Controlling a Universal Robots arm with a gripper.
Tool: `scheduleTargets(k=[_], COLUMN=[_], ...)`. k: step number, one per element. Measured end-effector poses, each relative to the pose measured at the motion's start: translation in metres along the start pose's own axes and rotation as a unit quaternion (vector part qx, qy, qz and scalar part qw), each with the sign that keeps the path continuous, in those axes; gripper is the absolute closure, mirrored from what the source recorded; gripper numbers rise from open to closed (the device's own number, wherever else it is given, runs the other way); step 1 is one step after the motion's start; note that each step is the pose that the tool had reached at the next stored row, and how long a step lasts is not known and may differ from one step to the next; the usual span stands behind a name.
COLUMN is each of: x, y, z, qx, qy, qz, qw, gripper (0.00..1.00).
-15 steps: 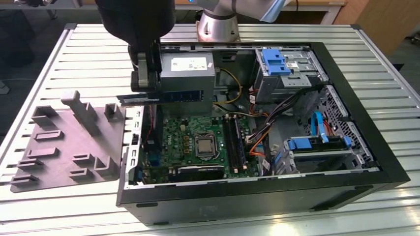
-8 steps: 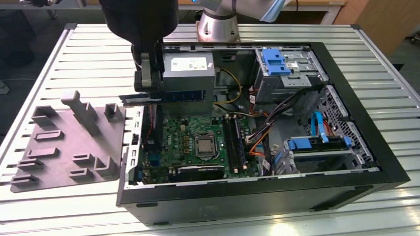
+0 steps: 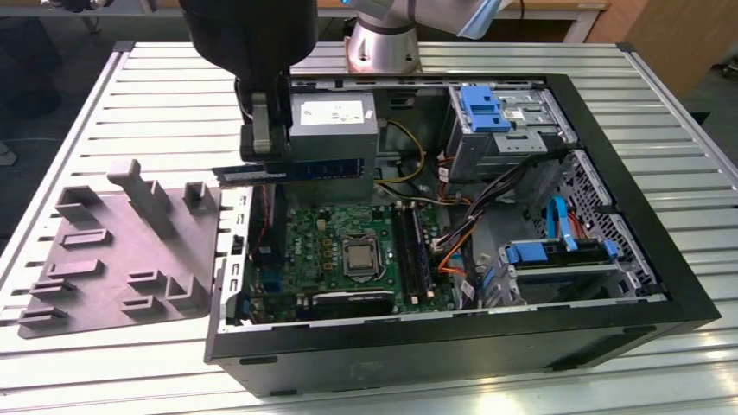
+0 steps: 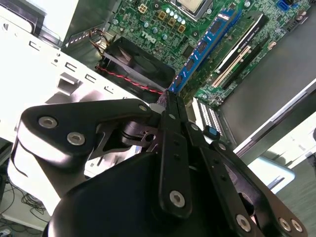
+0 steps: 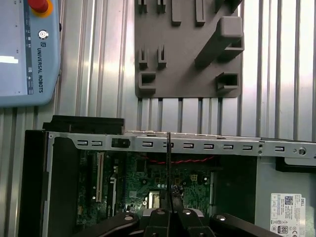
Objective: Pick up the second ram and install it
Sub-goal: 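Pick up the second ram and move it above second insertion slot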
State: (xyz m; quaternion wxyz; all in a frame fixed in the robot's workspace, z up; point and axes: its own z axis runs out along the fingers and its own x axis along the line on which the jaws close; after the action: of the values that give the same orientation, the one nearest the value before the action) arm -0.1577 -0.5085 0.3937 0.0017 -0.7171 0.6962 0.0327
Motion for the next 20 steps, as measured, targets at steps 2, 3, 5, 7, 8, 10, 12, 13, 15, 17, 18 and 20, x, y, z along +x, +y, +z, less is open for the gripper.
scheduleTargets(k=[2, 3, 5, 7, 8, 10, 12, 13, 15, 17, 18, 20], x=[0.0000, 0.0000, 0.0001, 0.0001, 0.0001, 0.0002, 0.0002, 0.0003, 0.0003, 0.0004, 0.0004, 0.0005], y=[-0.0009, -0.0014, -0.0028, -0.0043, -0.0051, -0.0068, -0.0087, -0.0099, -0.0118, -0.0138, -0.0147, -0.0172], z=[0.0000, -0.0001, -0.0001, -0.0002, -0.0003, -0.0003, -0.0004, -0.0005, -0.0005, -0.0006, -0.0007, -0.0007], qx=[0.0000, 0.0000, 0.0000, 0.0000, 0.0000, 0.0000, 0.0000, 0.0000, 0.0000, 0.0000, 0.0000, 0.0000], qy=[0.0000, 0.0000, 0.0000, 0.0000, 0.0000, 0.0000, 0.0000, 0.0000, 0.0000, -0.0001, 0.0000, 0.0000], qz=[0.000, 0.000, 0.000, 0.000, 0.000, 0.000, 0.000, 0.000, 0.000, 0.000, 0.000, 0.000], qw=[1.0000, 1.0000, 1.0000, 1.0000, 1.0000, 1.0000, 1.0000, 1.0000, 1.0000, 1.0000, 1.0000, 1.0000], gripper=[0.88, 0.88, 0.88, 0.88, 0.88, 0.88, 0.88, 0.88, 0.88, 0.88, 0.88, 0.88])
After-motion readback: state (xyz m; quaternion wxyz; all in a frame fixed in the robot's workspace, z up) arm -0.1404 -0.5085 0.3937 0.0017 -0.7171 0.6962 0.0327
